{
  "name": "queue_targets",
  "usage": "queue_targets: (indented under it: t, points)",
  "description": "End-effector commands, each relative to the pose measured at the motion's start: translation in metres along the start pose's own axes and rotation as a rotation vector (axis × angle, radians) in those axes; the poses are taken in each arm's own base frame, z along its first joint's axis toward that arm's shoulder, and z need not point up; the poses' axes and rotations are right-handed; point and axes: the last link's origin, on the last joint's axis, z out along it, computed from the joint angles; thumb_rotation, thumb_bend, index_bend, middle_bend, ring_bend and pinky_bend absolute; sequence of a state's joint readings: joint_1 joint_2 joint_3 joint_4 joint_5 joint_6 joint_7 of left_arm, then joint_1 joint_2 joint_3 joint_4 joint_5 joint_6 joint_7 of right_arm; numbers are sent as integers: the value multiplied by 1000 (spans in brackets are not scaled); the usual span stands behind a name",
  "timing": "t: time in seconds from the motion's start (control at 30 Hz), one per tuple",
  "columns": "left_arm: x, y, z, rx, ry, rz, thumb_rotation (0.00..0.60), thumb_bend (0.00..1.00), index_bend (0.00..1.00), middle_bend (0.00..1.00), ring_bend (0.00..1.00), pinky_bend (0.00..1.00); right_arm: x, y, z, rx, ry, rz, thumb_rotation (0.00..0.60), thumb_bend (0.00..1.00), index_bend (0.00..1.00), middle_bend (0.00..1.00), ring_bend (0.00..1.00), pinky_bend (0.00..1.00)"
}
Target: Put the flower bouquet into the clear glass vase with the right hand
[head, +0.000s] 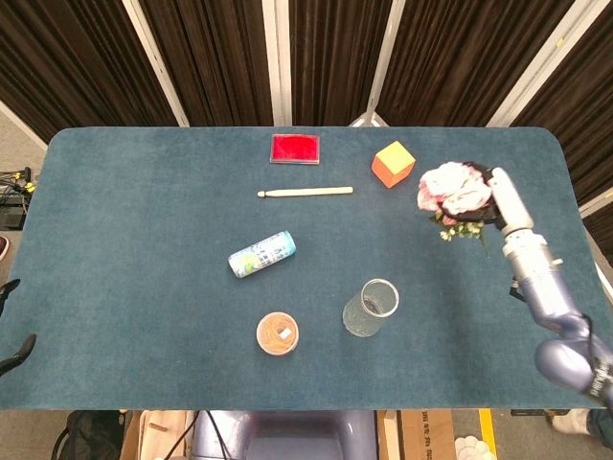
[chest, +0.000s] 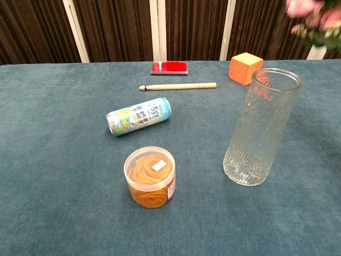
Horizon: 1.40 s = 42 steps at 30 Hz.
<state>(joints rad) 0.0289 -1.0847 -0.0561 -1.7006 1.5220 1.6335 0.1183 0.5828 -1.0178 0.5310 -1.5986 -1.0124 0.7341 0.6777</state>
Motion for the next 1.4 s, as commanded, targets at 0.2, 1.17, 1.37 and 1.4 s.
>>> queue_targets:
  t: [0.2, 1.17, 1.37, 1.4]
  points:
    - [0, 1, 0, 0, 10, -2, 600, 349, 149, 0, 0, 62, 30, -91, -51, 142, -70, 398, 600, 466, 582, 452, 499, 140]
    - [7, -5, 0, 8, 66, -55, 600, 349, 141, 0, 0, 62, -26, -137, -102, 146, -107, 813, 600, 466, 592, 452, 499, 148]
    - [8, -6, 0, 14, 70, -58, 600, 349, 141, 0, 0, 62, -35, -126, -95, 144, -94, 794, 600, 466, 600, 452, 499, 155]
    - [8, -7, 0, 15, 70, -58, 600, 349, 141, 0, 0, 62, -36, -125, -95, 145, -90, 788, 600, 466, 602, 452, 499, 159]
